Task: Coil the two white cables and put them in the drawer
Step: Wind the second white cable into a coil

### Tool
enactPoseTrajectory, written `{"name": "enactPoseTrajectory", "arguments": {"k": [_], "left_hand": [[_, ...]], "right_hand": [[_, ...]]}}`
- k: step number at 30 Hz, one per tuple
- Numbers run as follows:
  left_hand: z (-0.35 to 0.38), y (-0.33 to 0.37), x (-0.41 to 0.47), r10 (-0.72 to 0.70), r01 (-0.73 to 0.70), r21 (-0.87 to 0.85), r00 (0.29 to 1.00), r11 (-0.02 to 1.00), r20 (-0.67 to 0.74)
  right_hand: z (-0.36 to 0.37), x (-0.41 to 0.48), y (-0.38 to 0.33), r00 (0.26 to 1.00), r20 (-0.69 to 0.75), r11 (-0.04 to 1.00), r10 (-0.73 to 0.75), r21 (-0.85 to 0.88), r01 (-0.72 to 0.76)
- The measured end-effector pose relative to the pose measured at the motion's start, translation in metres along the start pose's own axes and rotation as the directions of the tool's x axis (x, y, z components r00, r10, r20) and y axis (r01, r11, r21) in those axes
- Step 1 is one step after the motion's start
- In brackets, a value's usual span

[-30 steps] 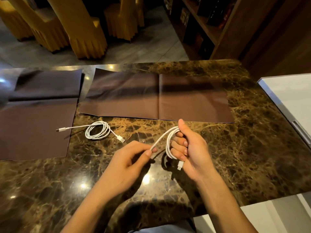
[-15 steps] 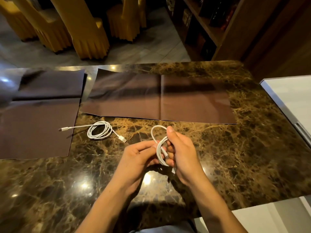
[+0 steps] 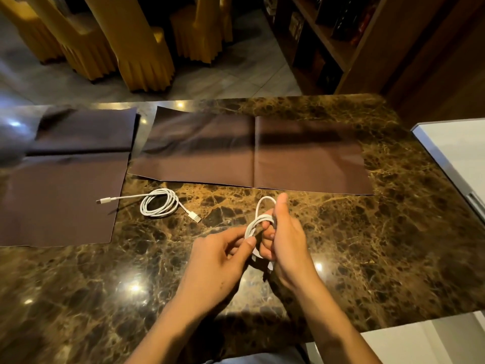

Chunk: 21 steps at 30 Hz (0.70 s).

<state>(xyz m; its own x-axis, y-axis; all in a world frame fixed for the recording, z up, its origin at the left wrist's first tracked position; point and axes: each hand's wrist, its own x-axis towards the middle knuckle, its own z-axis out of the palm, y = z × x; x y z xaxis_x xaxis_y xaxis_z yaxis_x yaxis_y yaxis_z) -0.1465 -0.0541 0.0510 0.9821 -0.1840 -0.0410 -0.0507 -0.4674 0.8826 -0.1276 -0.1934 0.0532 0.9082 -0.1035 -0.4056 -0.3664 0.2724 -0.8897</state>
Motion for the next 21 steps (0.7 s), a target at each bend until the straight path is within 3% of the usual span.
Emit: {"name": "enactPoseTrajectory", "arguments": {"k": [4,7,9,15,18,21], "left_hand": [[-0.003,0.000,-0.009,0.061,-0.062,0.162,0.998,0.985,0.008],[-0.015,-0.003,-0.019,0.012,-0.017,0.103,0.999,0.995,0.045],[-0.025,-0.009,-0.025,-0.009,0.002,0.122,0.998,0.993,0.059],[-0.033,-0.022,-0.019,-0.071,-0.055,0.480,0.968,0.875,0.240],[-0.022,-0.004,-0.009,-0.015,-0.011,0.219,0.993,0.976,0.119],[-0.013,0.006,0.007,-0.035,0.035,-0.038,0.999,0.999,-0.011]], "right_hand": [[-0.009,0.007,-0.004,0.998,-0.053,0.993,0.019,0.120,-0.013],[-0.025,0.013,-0.011,0.995,-0.096,0.983,0.012,0.184,0.006],[-0.026,0.012,-0.011,0.995,-0.098,0.988,0.020,0.152,-0.005],[-0.003,0.008,-0.003,0.999,-0.032,1.000,0.011,0.016,-0.010],[0.006,0.005,-0.001,0.997,0.069,0.999,0.019,-0.045,-0.016],[0.012,0.001,0.005,0.987,0.152,0.999,0.048,-0.024,-0.045]]}}
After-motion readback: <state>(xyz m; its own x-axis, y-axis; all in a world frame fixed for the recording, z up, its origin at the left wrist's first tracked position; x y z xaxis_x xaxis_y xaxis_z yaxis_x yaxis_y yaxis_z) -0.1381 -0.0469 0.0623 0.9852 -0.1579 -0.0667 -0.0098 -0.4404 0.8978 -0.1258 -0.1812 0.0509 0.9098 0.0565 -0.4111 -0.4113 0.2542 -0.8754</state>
